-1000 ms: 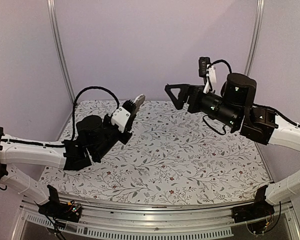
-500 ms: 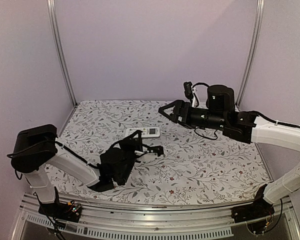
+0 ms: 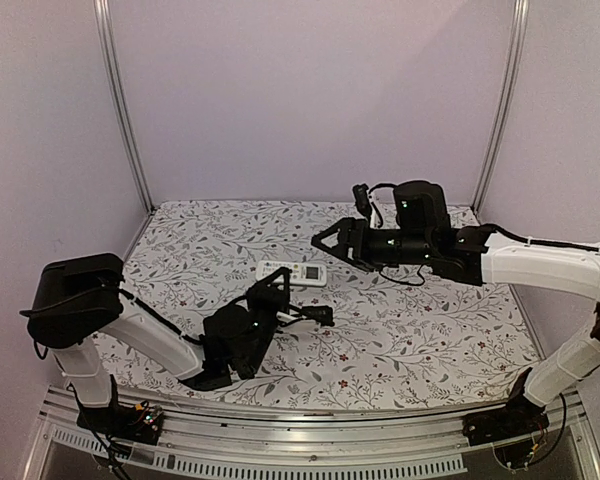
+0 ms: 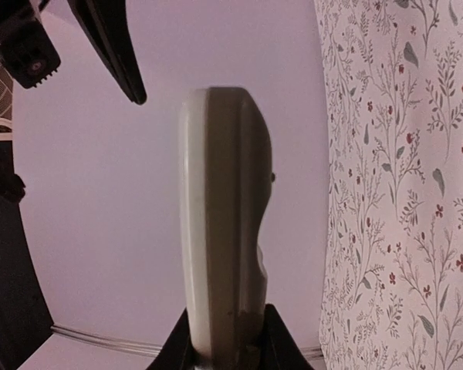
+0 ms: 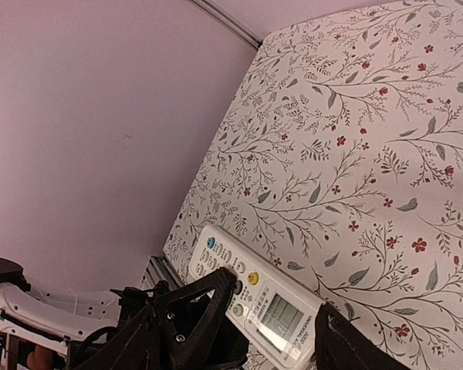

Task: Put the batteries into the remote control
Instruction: Pass from the left arm to the right

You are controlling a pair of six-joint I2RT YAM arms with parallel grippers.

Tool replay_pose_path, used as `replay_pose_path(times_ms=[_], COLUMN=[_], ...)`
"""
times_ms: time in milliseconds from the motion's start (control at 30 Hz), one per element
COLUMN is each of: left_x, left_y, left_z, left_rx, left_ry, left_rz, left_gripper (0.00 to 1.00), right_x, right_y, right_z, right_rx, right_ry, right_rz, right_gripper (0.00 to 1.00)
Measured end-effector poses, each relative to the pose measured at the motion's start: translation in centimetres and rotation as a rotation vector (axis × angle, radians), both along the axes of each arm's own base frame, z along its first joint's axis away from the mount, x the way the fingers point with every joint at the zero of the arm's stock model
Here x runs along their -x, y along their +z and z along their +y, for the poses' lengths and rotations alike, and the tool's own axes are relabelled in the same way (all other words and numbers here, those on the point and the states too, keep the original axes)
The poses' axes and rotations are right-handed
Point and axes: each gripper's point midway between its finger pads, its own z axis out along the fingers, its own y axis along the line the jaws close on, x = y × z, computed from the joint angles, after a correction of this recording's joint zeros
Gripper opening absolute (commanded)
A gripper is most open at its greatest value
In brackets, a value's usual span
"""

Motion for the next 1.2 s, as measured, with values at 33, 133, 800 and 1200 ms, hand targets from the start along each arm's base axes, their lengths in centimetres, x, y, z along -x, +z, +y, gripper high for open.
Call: replay_pose_path(times_ms=[33, 133, 800, 1200], left_x=[0.0, 0.1, 3.4, 3.5], left_y=[0.0, 0.1, 1.1, 1.0], left_z=[0.0, 0.0, -1.7, -1.9], left_rx=[0.0, 0.002, -0.013, -0.027], left_ry=[0.0, 0.002, -0.175, -0.186], left_rz=[0.0, 0.0, -0.034, -0.04], left_gripper=[0.0, 0.0, 0.0, 0.0], right_x=[0.0, 0.2, 5.3, 6.2], right_y=[-0.4, -2.2, 4.3, -5.4], right_z=[0.3, 0.8, -0.8, 1.7], right_rx=[-0.002, 0.016, 0.388, 0.683], right_ry=[0.012, 0.037, 0.527, 0.835], right_rz=[0.009, 0.048, -0.928, -0.902], right_gripper=[0.66, 0.69, 0.97, 0.64])
